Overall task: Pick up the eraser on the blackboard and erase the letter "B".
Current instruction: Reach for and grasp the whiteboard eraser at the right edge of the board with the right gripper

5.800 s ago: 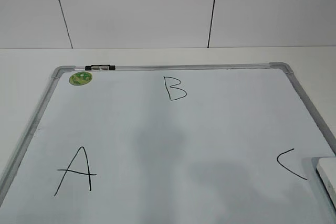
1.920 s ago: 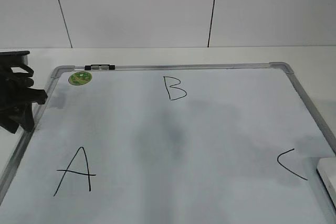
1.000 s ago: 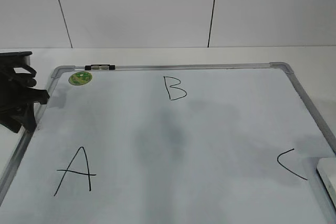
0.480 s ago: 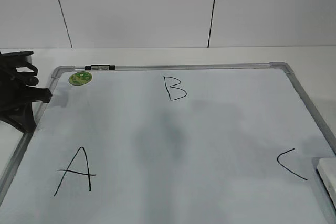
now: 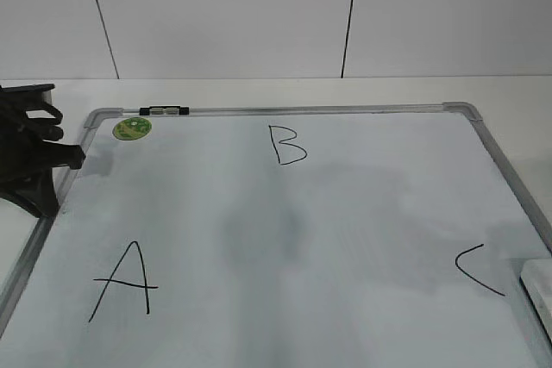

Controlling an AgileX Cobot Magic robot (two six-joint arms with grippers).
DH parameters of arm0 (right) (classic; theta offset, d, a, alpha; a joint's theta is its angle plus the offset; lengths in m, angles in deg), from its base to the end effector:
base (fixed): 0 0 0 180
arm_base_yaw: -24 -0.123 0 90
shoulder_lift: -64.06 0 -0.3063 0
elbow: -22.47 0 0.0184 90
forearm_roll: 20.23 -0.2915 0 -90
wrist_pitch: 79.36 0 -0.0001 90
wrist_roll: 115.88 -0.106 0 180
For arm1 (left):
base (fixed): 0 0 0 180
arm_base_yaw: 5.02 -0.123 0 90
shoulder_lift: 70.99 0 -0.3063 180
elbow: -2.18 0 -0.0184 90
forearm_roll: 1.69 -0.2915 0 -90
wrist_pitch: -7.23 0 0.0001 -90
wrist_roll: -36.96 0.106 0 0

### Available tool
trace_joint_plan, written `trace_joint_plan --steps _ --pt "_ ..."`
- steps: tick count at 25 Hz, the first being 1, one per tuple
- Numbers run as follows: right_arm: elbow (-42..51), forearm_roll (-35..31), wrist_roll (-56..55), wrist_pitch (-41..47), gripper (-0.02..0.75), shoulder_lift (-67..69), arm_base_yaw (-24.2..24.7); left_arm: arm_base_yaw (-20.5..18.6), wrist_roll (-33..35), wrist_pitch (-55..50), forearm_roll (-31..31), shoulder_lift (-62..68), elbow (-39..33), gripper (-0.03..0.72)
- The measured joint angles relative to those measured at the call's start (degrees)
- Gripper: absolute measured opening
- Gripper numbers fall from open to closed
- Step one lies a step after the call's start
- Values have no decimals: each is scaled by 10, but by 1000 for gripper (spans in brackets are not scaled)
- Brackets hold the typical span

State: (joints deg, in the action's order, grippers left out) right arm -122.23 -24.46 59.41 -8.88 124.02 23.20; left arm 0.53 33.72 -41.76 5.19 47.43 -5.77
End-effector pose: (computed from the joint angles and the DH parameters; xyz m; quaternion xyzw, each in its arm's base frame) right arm 0.1645 0.0097 0.2773 0.0417 0.9907 0.0420 0.1222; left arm 0.3974 -0.0483 0.1291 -0.0174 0.9979 -0.0498 0.0367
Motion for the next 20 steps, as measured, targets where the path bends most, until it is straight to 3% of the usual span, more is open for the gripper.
trace_joint_plan --steps 20 --pt "-2 17 9 -126 638 256 0 0 0 -2 0 0 0 33"
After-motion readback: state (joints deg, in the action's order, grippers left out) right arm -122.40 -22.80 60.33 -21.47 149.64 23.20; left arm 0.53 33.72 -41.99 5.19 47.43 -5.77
